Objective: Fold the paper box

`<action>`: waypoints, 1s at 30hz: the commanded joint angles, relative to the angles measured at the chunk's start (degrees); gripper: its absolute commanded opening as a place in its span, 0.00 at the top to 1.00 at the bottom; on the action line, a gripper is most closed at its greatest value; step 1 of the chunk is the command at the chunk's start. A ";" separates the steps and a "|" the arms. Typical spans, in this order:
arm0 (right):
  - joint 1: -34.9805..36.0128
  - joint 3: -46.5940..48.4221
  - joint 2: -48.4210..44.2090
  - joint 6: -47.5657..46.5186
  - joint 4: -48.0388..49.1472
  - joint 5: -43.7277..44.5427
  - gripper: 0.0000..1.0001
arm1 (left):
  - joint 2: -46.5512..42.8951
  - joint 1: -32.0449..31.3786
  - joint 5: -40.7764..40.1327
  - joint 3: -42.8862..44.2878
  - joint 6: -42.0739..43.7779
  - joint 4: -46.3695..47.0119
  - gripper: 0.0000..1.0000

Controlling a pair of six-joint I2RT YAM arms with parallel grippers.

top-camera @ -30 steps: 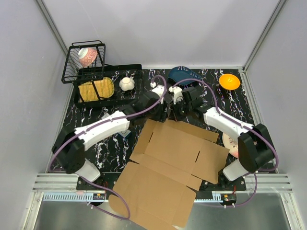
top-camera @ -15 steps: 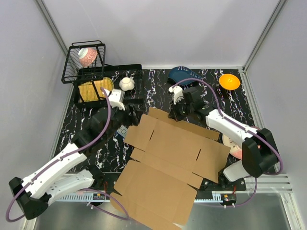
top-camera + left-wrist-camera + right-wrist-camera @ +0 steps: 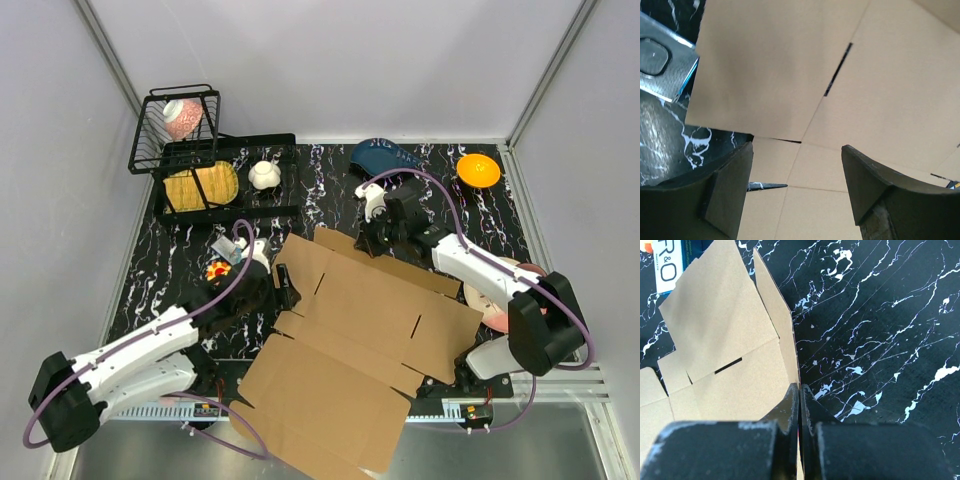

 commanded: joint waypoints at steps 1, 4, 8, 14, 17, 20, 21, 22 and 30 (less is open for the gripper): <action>0.20 -0.16 0.56 2.13 4.04 2.16 1.00 | 2.91 -0.54 -2.81 -0.77 -8.43 -1.24 0.25; 0.20 -0.25 0.30 2.13 4.30 1.72 1.00 | 5.99 -0.72 -3.25 -1.91 -11.24 -0.90 0.21; 0.20 -0.33 -0.49 2.13 4.39 1.28 1.00 | 8.99 -0.89 -2.20 -3.50 -12.65 1.82 0.18; 0.20 -0.42 -1.90 2.13 4.39 0.32 1.00 | 9.96 -0.89 -1.85 -6.22 -12.92 4.73 0.01; 0.20 -0.60 -2.25 2.13 4.56 -0.21 1.00 | 10.31 -0.89 -0.97 -7.63 -12.04 7.18 0.01; 0.20 -0.68 -2.52 2.13 4.56 -0.48 1.00 | 11.01 -0.98 2.53 -10.00 -11.60 12.62 0.12; 0.20 -0.60 -2.69 2.13 4.48 -0.48 1.00 | 11.36 -0.89 3.68 -10.62 -11.69 14.12 0.16; 0.20 -0.68 -2.78 2.13 4.48 -0.48 1.00 | 11.45 -0.98 5.08 -11.58 -11.77 16.22 0.19; 0.11 -0.60 -2.52 2.13 4.39 -0.48 1.00 | 4.88 -0.98 8.96 -14.57 -10.19 20.81 0.57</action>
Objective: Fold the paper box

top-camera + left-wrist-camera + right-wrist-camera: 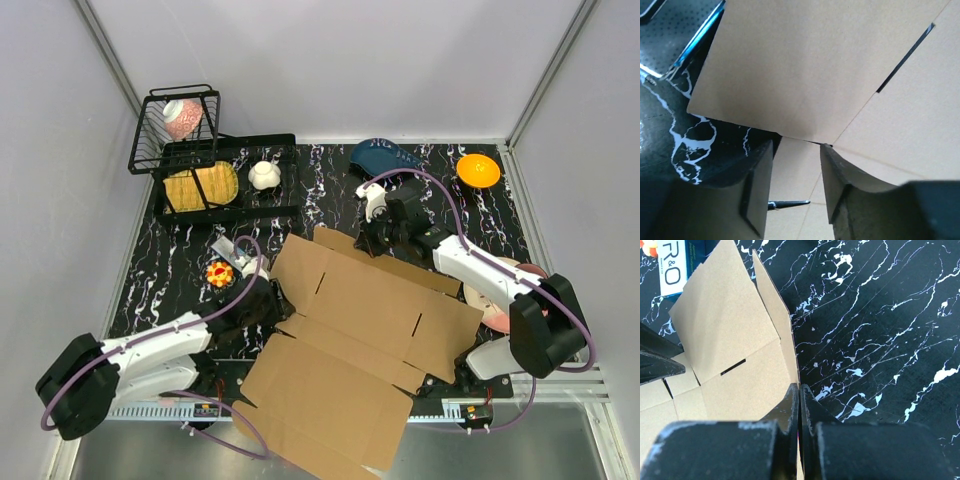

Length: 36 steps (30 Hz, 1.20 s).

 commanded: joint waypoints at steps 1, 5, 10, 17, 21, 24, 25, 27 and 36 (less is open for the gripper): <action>0.27 0.23 -1.91 1.74 3.38 0.01 1.00 | -4.27 -0.96 8.67 -2.23 -0.16 4.96 0.60; 0.27 0.41 -1.73 1.74 3.29 0.01 1.00 | -7.53 -0.96 10.70 -3.11 1.51 5.50 0.65; 0.27 0.41 -1.55 1.74 3.29 0.01 1.00 | -7.80 -1.57 12.28 -3.37 3.79 7.95 0.84; 0.27 0.59 -1.64 1.74 3.21 0.53 1.00 | -5.95 -5.34 10.88 -0.74 5.99 9.89 1.00; 0.27 0.50 -1.73 3.14 3.03 0.97 1.00 | -5.43 -8.77 7.81 1.37 7.48 10.15 1.00; 0.27 0.50 -2.08 3.14 2.94 1.50 1.00 | -4.81 -12.29 3.69 3.65 9.06 9.28 1.00; 0.27 0.50 -2.17 3.14 2.94 1.59 1.00 | -4.55 -13.17 2.80 4.27 9.33 9.01 1.00; 0.27 0.41 -2.17 3.06 2.77 1.76 1.00 | -4.28 -15.28 0.69 5.85 9.86 8.75 1.00; 0.27 0.24 -2.35 3.05 2.68 2.29 1.00 | -1.38 -20.73 -1.52 11.65 11.27 8.40 1.00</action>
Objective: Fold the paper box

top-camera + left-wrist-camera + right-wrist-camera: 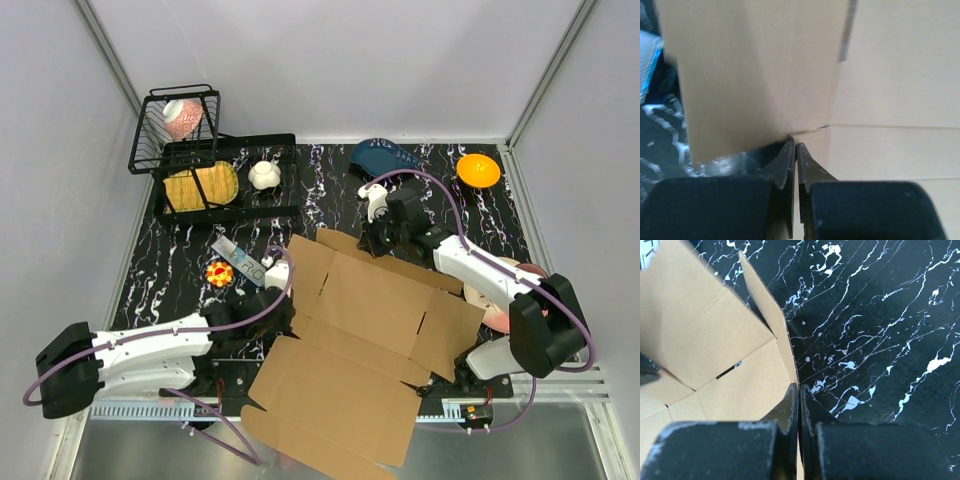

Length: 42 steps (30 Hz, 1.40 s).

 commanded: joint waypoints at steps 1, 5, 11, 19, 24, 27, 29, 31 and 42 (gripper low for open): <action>0.38 0.56 -2.52 2.84 3.68 0.65 1.00 | 0.72 -5.24 13.24 6.72 -2.94 16.22 1.00; 0.46 0.65 -2.52 2.84 3.68 0.74 1.00 | 0.98 -6.20 15.08 8.21 -3.38 16.31 1.00; 0.46 0.74 -2.52 3.01 3.77 0.48 1.00 | 2.56 -7.61 16.05 7.77 -3.47 17.89 1.00; 0.38 0.74 -2.44 2.92 3.51 -0.05 1.00 | -4.98 -7.96 4.02 7.08 -8.99 1.65 0.26; 0.46 0.65 -2.35 3.01 3.68 -0.58 1.00 | -17.70 -7.70 -3.45 1.54 -20.41 -9.87 0.04; 0.46 0.56 -2.17 3.19 3.95 -1.02 1.00 | -23.78 -6.74 -5.48 -1.71 -24.46 -14.71 0.03; 0.46 0.65 -2.08 3.19 4.12 -1.37 1.00 | -25.73 -5.42 -4.26 -4.00 -23.95 -14.11 0.04; 0.46 0.74 -1.99 3.36 4.21 -1.63 1.00 | -26.09 -3.41 -3.38 -5.32 -24.12 -13.84 0.09; 0.55 0.39 -2.26 3.71 4.74 -2.25 1.00 | -13.54 5.04 0.58 -4.35 -19.29 -9.63 0.13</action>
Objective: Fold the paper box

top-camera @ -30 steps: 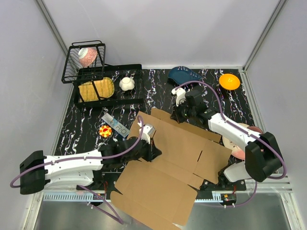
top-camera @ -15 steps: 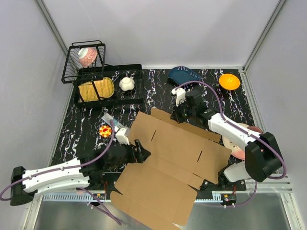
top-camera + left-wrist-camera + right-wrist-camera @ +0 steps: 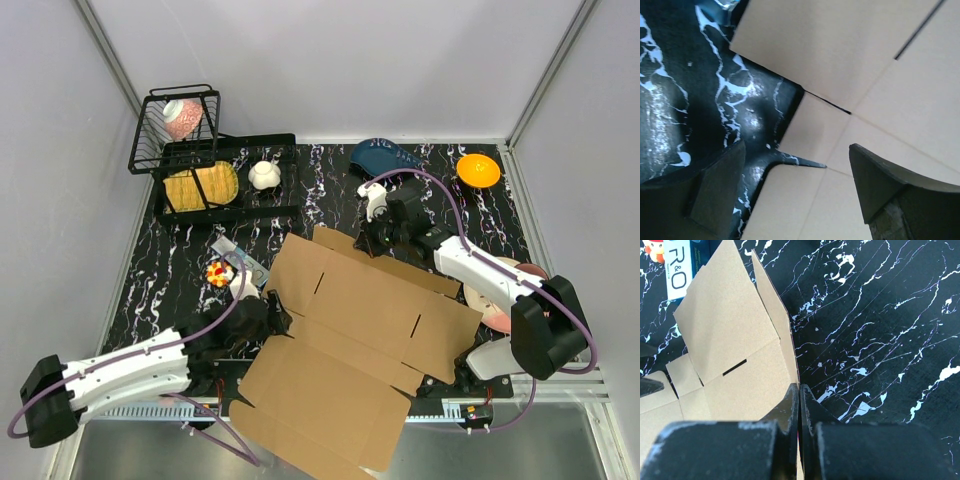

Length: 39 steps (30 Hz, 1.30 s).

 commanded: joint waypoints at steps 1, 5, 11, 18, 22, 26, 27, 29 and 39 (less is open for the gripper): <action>0.31 0.39 -1.65 2.05 3.56 -0.35 1.00 | 4.40 4.43 3.24 0.59 2.48 5.70 0.13; 0.31 0.30 -1.82 2.05 3.56 -0.52 1.00 | 6.16 6.46 6.06 -1.87 3.62 10.97 0.13; 0.31 0.39 -1.82 2.05 3.65 -0.52 1.00 | 8.27 8.66 14.23 -5.30 6.26 21.96 0.20; 0.31 0.30 -1.65 2.05 3.56 -0.35 1.00 | 8.89 8.75 18.81 -7.15 6.88 25.84 0.33; 0.31 0.30 -1.56 1.97 3.73 -0.26 1.00 | 6.17 8.75 18.99 -7.42 7.05 25.23 0.53; 0.22 0.39 -1.38 1.96 3.65 -0.17 1.00 | 2.92 8.75 19.69 -6.98 8.10 24.26 0.65; 0.31 0.39 -1.29 1.88 3.56 -0.08 1.00 | 2.48 8.83 19.95 -6.89 8.20 24.26 0.67; 0.31 0.47 -1.29 1.88 3.56 0.00 1.00 | 1.25 8.75 20.74 -6.80 8.54 24.43 0.70; 0.31 0.39 -1.56 1.88 3.30 0.27 1.00 | -3.59 8.75 23.02 -7.42 9.86 26.62 0.86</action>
